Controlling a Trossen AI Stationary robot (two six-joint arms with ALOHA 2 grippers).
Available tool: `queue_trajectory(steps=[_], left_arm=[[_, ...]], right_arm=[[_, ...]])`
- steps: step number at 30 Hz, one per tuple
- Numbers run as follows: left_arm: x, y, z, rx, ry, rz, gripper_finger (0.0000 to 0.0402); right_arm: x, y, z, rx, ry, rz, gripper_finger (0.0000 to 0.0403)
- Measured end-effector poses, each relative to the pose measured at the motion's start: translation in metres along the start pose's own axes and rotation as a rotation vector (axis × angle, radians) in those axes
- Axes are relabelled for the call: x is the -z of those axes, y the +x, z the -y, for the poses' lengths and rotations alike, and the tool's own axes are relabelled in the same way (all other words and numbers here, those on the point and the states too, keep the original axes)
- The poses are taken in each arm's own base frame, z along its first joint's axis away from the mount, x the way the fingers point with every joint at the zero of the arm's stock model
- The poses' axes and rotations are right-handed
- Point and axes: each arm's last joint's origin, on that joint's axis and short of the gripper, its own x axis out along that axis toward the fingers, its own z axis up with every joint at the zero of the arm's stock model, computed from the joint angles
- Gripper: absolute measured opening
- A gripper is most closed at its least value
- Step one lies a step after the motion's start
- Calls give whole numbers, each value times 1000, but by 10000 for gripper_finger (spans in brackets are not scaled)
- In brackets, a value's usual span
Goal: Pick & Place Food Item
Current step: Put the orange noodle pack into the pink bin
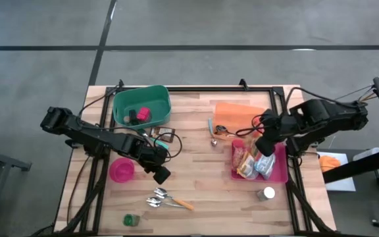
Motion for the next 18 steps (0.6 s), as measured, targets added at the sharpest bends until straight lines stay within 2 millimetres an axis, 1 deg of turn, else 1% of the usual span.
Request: queue_trajectory(steps=[10, 18], left_arm=[[0, 0, 0, -1, 0, 2, 219], [0, 0, 0, -2, 23, 3, 219]], right_arm=[[18, 26, -3, 29, -7, -184, 13], [34, 34, -2, 24, 28, -313, 13]])
